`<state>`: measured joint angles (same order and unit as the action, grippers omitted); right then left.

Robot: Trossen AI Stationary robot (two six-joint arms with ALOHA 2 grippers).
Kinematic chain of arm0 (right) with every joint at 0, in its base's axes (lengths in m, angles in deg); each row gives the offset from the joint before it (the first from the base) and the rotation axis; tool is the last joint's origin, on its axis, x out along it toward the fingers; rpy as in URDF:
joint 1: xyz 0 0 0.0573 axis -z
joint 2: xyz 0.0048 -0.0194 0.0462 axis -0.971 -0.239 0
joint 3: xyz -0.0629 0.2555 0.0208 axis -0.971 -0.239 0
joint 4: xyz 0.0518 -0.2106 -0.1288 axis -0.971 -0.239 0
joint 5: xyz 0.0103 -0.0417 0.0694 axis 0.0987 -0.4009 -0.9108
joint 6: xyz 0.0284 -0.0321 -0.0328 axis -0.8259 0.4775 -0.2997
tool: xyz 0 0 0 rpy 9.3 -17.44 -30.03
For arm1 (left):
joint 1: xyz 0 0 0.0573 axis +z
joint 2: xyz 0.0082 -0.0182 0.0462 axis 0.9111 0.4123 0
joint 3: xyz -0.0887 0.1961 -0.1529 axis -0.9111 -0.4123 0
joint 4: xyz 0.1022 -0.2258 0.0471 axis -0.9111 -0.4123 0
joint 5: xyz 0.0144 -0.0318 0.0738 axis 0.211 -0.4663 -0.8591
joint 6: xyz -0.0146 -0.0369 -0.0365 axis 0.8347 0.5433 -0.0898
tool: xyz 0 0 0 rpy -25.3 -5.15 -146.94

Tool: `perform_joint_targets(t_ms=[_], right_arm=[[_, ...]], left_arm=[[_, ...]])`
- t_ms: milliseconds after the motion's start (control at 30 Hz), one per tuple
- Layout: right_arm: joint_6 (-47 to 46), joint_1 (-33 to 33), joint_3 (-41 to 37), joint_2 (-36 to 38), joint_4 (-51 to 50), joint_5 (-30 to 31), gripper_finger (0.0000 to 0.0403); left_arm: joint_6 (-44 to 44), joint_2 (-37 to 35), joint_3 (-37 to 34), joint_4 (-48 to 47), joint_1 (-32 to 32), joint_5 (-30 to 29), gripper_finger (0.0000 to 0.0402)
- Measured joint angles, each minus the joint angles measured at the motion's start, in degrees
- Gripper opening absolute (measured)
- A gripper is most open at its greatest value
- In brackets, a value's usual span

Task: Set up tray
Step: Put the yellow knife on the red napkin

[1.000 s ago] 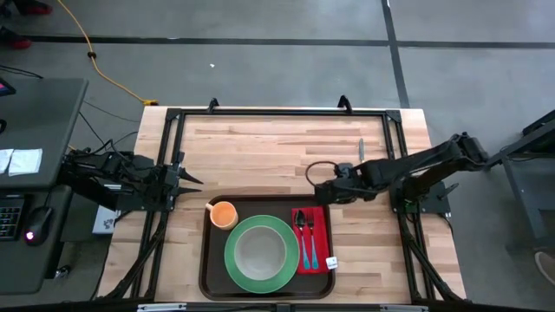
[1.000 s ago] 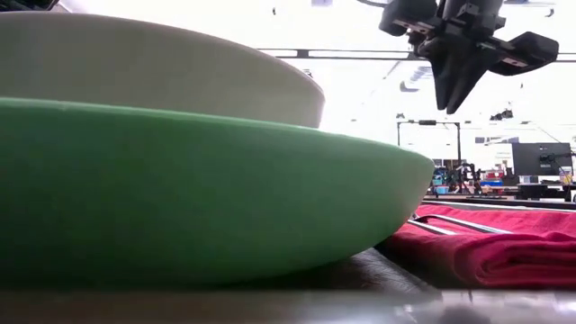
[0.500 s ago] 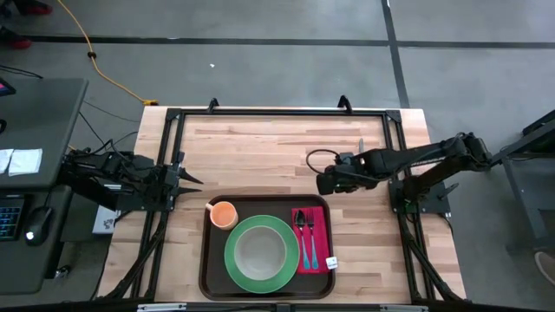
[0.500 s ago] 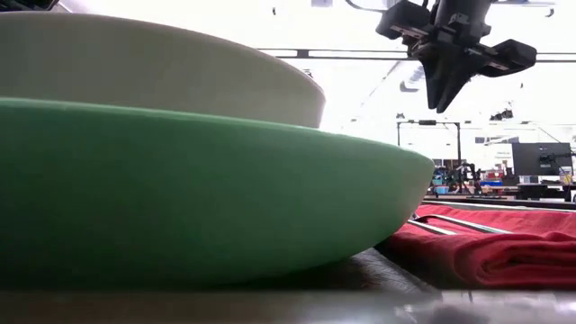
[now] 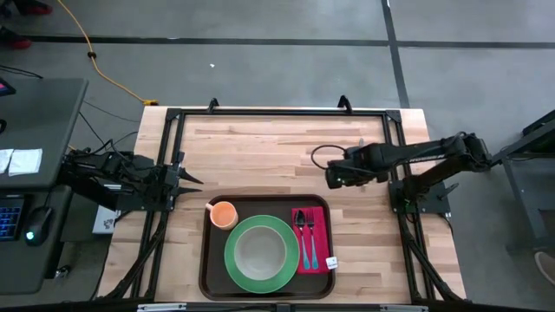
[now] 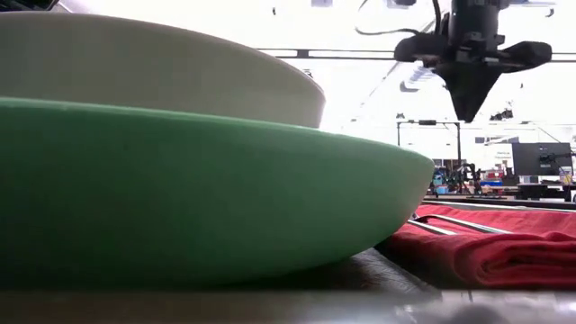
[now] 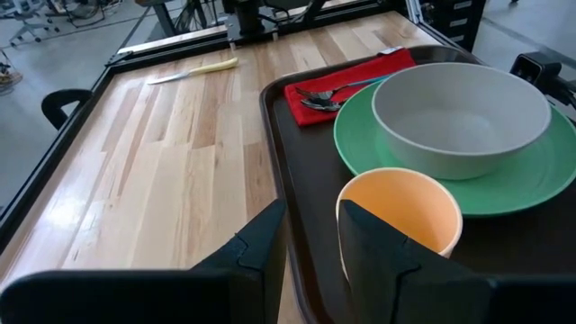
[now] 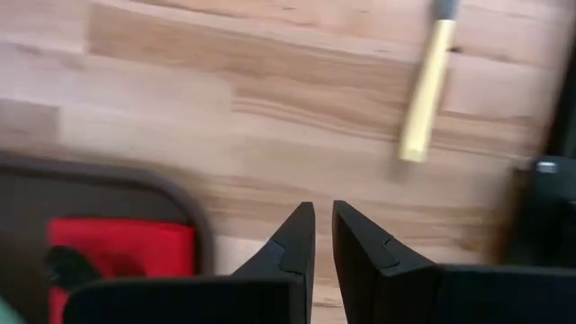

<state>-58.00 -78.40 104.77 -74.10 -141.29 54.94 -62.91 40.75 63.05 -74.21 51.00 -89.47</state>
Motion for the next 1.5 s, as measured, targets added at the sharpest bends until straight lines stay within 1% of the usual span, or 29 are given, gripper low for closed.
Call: perform_joint_targets(t_ms=[233, 667, 833, 1000, 1200, 1300, 1500], right_arm=[[2.00, 2.96, 0.00, 0.00, -6.30, 1.08, 0.0021], [9.34, 9.27, 0.00, 0.45, -12.38, 5.03, 0.0019], [10.35, 11.25, -0.01, 3.91, -15.18, 7.33, 0.0017], [10.26, 12.30, -0.02, 9.96, -16.05, 9.80, 0.0018], [10.16, 12.52, -0.02, 16.20, -16.08, 11.18, 0.0017], [10.18, 12.52, -0.02, 17.65, -16.11, 11.33, 0.0017], [11.43, 12.49, -0.07, 17.88, -16.84, 11.16, 0.0018]], left_arm=[[-0.02, 0.00, 0.00, 0.00, 0.00, -0.15, 0.0136], [-0.02, 0.00, 0.00, 0.00, 0.00, -0.44, 0.0136], [-0.02, 0.00, 0.00, 0.00, 0.00, -0.61, 0.0136], [-0.02, 0.00, 0.00, 0.07, 0.00, -1.51, 0.0136], [0.00, 0.00, 0.00, 0.29, 0.01, -2.70, 0.0136], [-0.01, 0.00, 0.00, 0.86, 0.00, -2.96, 0.0136], [-0.02, 0.00, 0.00, 1.42, 0.00, -3.12, 0.0136]])
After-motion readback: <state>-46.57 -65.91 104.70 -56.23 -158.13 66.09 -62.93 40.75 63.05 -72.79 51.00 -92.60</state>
